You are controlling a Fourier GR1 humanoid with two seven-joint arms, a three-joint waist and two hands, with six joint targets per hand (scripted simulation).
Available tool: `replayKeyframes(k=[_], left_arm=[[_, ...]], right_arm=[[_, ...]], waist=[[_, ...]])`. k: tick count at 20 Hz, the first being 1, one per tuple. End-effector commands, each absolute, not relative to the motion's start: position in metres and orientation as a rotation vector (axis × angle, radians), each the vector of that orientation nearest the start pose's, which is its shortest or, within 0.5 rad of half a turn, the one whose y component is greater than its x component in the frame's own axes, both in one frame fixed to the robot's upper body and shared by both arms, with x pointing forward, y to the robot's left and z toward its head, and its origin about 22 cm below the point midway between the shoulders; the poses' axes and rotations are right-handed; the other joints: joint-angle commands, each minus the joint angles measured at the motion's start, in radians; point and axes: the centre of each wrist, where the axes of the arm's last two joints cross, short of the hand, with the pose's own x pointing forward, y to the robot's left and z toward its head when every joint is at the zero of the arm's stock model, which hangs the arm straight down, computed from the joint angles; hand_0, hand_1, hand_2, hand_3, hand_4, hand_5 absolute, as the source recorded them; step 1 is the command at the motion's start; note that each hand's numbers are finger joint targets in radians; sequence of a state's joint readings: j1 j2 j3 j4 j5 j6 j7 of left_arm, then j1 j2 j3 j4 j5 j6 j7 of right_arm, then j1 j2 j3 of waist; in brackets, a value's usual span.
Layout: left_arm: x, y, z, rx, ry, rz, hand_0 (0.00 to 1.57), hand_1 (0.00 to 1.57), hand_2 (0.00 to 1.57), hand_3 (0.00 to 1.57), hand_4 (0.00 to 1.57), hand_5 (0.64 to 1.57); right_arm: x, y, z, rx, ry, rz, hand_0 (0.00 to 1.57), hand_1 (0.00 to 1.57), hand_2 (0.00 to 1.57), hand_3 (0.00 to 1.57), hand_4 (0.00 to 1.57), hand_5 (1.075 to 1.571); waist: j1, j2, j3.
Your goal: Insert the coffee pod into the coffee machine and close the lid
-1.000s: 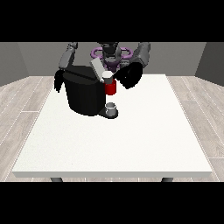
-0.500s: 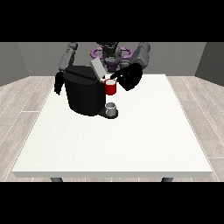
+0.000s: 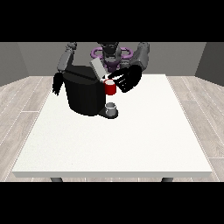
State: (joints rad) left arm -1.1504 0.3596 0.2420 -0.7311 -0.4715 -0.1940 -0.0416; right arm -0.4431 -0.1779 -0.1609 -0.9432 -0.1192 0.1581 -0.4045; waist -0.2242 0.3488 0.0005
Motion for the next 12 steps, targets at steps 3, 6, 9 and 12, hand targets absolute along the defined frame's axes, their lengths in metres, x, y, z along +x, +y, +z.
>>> replayKeyframes(k=[3,6,9,12], left_arm=[[0.448,0.229,0.159,0.179,-1.790,-0.636,0.00,0.00,0.00,0.00,0.00,1.571],[0.431,0.219,0.096,0.067,-1.692,-0.596,0.00,0.00,0.00,0.00,0.00,1.571],[0.408,0.226,0.044,-0.051,-1.678,-0.456,0.00,0.00,0.00,0.00,0.00,1.571],[0.373,0.247,-0.014,-0.123,-1.631,-0.356,0.00,0.00,0.00,0.00,0.14,1.571]], right_arm=[[0.308,-0.297,-0.059,0.052,-1.698,-0.027,0.00,0.00,0.00,0.00,0.24,1.571],[0.271,-0.296,-0.096,0.031,-1.601,-0.089,0.00,0.00,0.00,0.00,0.26,1.571],[0.248,-0.312,-0.108,0.017,-1.594,-0.094,0.00,0.00,0.00,0.00,0.27,1.571],[0.237,-0.303,-0.112,0.023,-1.553,-0.099,0.00,0.00,0.00,0.00,0.17,1.571]], waist=[[0.112,-0.110,-0.0007],[0.155,-0.243,-0.0009],[0.198,-0.292,-0.0014],[0.212,-0.394,-0.0028]])
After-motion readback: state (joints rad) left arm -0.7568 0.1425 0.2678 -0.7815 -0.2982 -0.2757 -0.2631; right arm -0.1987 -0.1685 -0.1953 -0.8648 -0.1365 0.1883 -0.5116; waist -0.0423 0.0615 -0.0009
